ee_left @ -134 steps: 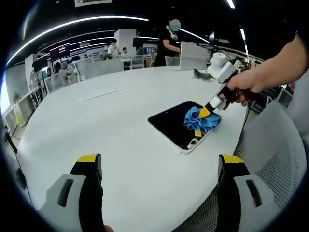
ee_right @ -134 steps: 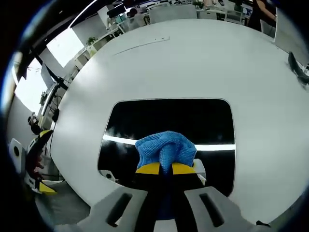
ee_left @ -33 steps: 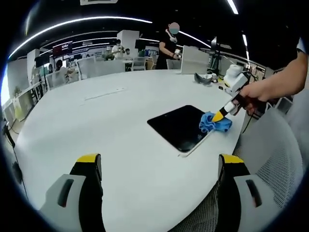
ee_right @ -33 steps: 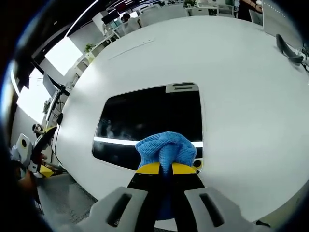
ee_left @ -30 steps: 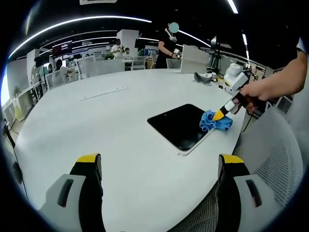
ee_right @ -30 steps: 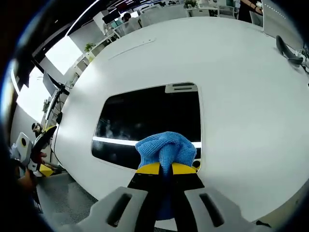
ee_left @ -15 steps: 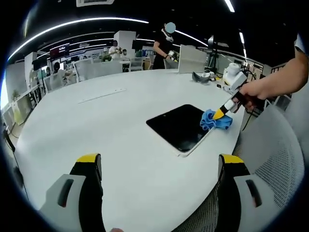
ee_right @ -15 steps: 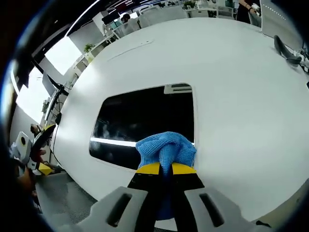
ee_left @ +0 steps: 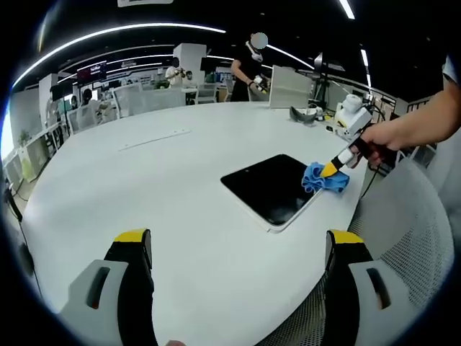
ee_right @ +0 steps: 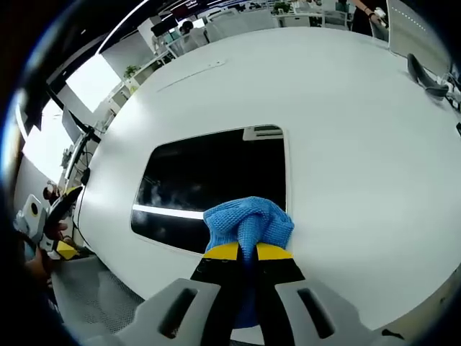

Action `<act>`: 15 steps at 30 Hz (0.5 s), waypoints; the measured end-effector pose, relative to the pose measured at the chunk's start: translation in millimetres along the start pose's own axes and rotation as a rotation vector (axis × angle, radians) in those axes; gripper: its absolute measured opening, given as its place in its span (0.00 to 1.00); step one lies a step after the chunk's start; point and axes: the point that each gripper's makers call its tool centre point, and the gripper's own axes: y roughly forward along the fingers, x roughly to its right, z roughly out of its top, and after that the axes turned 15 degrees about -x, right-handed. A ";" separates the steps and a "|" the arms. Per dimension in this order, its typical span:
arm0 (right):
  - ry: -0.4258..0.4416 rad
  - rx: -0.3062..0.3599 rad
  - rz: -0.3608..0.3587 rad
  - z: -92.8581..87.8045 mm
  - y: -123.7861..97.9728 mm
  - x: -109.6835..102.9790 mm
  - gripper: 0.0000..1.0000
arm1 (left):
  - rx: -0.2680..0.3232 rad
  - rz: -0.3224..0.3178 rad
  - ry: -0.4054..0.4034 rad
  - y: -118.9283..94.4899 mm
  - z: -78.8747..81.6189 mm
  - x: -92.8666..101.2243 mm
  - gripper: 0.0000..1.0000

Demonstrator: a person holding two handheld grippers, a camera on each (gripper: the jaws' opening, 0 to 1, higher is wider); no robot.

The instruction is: Wipe the mirror surface with the cleaning cloth until all visible marks leave the cleaned area.

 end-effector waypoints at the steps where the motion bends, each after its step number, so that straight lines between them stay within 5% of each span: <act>1: 0.003 0.001 0.000 0.2 0.0 0.0 0.01 | 0.005 -0.002 -0.006 -0.4 0.8 0.0 0.99; 15: -0.010 -0.004 -0.015 11.4 3.1 0.0 0.01 | 0.044 -0.009 -0.034 -3.6 4.9 -1.2 0.99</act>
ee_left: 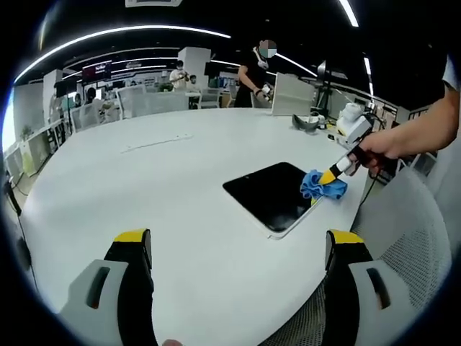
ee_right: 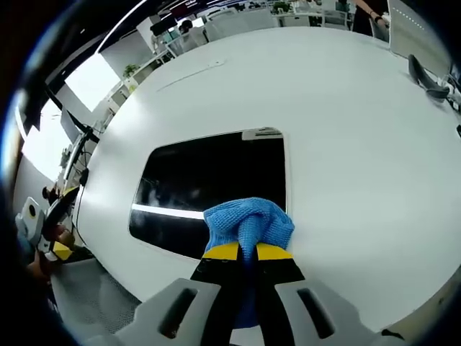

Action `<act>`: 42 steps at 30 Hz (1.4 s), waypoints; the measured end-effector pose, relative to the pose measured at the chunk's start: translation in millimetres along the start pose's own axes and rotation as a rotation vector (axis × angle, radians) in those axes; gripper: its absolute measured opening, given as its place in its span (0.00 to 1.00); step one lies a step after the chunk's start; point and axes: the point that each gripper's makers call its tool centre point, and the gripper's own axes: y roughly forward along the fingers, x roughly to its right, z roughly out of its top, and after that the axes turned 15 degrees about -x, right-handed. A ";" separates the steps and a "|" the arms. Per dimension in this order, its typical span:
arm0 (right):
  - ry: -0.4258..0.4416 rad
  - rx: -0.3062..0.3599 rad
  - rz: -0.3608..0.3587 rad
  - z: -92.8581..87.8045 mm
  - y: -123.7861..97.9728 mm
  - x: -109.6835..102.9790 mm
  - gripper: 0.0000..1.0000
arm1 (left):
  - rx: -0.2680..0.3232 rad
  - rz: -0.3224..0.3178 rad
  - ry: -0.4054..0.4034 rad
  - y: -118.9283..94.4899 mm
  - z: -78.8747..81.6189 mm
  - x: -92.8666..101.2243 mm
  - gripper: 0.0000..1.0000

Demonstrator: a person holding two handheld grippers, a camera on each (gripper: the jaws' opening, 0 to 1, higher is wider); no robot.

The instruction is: Wipe the mirror surface with the cleaning cloth until all visible marks leave the cleaned area.

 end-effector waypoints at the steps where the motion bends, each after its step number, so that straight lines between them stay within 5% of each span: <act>1: 0.000 0.001 -0.001 1.5 0.4 0.6 0.01 | 0.007 -0.006 -0.001 -0.1 1.2 1.0 0.99; 42: 0.004 0.039 -0.067 97.4 17.0 21.5 0.00 | -0.003 0.010 -0.014 3.3 0.2 -4.9 0.99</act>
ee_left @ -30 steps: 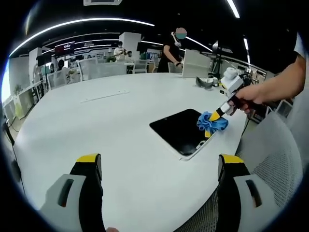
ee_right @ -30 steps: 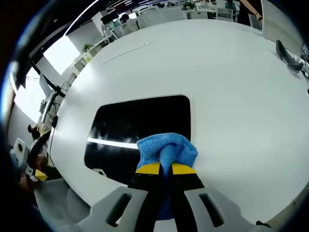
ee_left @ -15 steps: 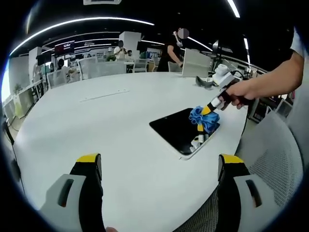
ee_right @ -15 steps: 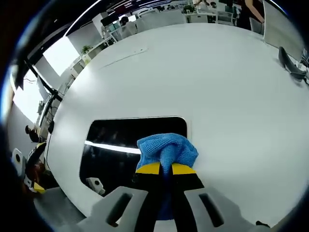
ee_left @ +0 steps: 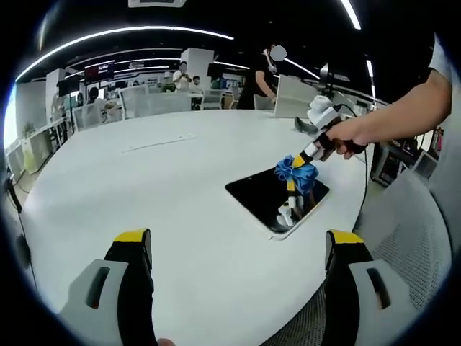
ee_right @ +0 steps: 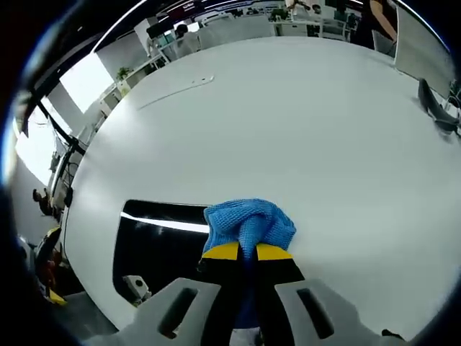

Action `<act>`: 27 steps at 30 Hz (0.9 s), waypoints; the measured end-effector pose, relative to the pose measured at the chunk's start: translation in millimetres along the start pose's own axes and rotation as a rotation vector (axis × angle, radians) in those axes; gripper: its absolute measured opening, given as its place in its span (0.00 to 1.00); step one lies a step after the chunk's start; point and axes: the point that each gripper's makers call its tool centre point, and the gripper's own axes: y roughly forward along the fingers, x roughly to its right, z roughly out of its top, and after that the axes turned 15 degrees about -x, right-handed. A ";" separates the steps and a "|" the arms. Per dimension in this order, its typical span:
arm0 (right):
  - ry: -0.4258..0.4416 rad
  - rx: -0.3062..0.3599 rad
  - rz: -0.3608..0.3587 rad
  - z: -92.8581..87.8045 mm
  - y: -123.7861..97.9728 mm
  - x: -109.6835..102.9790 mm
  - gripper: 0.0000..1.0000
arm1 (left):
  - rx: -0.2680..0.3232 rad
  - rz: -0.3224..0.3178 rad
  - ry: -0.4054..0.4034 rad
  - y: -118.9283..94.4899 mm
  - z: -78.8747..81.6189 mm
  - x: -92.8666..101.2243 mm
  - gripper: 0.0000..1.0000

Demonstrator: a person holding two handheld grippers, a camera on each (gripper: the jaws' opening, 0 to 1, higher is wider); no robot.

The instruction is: Wipe the mirror surface with the cleaning cloth until all visible marks leave the cleaned area.

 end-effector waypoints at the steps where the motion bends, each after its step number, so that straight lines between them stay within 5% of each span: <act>1: 0.000 -0.001 -0.001 0.9 -0.1 -0.1 0.00 | 0.002 0.001 0.000 -0.1 0.3 -0.2 0.99; 18: -0.005 0.012 0.012 10.2 -0.1 1.9 0.01 | -0.017 0.008 -0.004 0.6 -3.2 -1.7 0.99; 27: -0.072 0.064 0.026 16.6 -24.3 -5.9 0.01 | -0.026 -0.005 0.009 1.7 -4.1 2.0 0.99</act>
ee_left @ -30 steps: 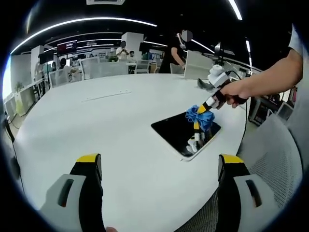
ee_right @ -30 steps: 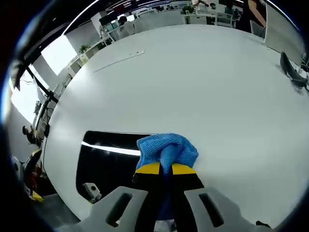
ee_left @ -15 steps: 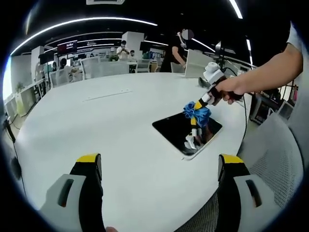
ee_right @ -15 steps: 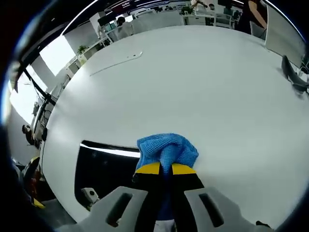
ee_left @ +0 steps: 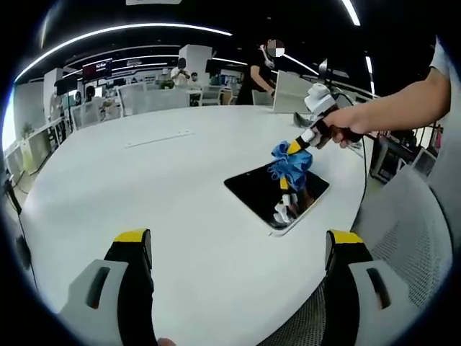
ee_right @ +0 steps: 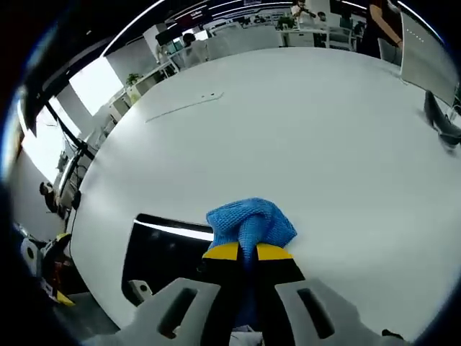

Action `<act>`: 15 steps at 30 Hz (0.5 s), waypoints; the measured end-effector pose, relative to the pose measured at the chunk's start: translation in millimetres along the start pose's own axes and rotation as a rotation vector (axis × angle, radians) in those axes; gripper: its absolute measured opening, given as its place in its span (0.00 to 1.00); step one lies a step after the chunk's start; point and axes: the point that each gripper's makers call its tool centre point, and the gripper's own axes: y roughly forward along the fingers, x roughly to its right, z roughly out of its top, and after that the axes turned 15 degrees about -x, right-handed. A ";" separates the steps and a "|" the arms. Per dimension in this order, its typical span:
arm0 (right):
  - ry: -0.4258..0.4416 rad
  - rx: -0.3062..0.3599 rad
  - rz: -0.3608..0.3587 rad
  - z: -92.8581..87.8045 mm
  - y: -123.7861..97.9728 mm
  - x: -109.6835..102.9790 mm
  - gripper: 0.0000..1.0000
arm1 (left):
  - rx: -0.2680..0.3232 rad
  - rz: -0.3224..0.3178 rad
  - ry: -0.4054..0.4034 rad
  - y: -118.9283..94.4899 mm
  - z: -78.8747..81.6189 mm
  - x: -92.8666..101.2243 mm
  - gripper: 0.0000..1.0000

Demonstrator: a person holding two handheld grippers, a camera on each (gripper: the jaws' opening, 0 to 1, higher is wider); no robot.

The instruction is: Wipe the mirror surface with the cleaning cloth until all visible marks leave the cleaned area.

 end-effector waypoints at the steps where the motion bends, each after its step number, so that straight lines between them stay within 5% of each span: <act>1: 0.000 -0.001 0.004 -0.6 -1.8 0.2 0.01 | 0.001 0.000 0.000 -0.3 0.2 -0.1 0.99; 15: 0.040 0.057 0.035 1.3 -63.3 32.8 0.01 | -0.006 -0.010 0.002 0.6 -1.0 2.5 0.99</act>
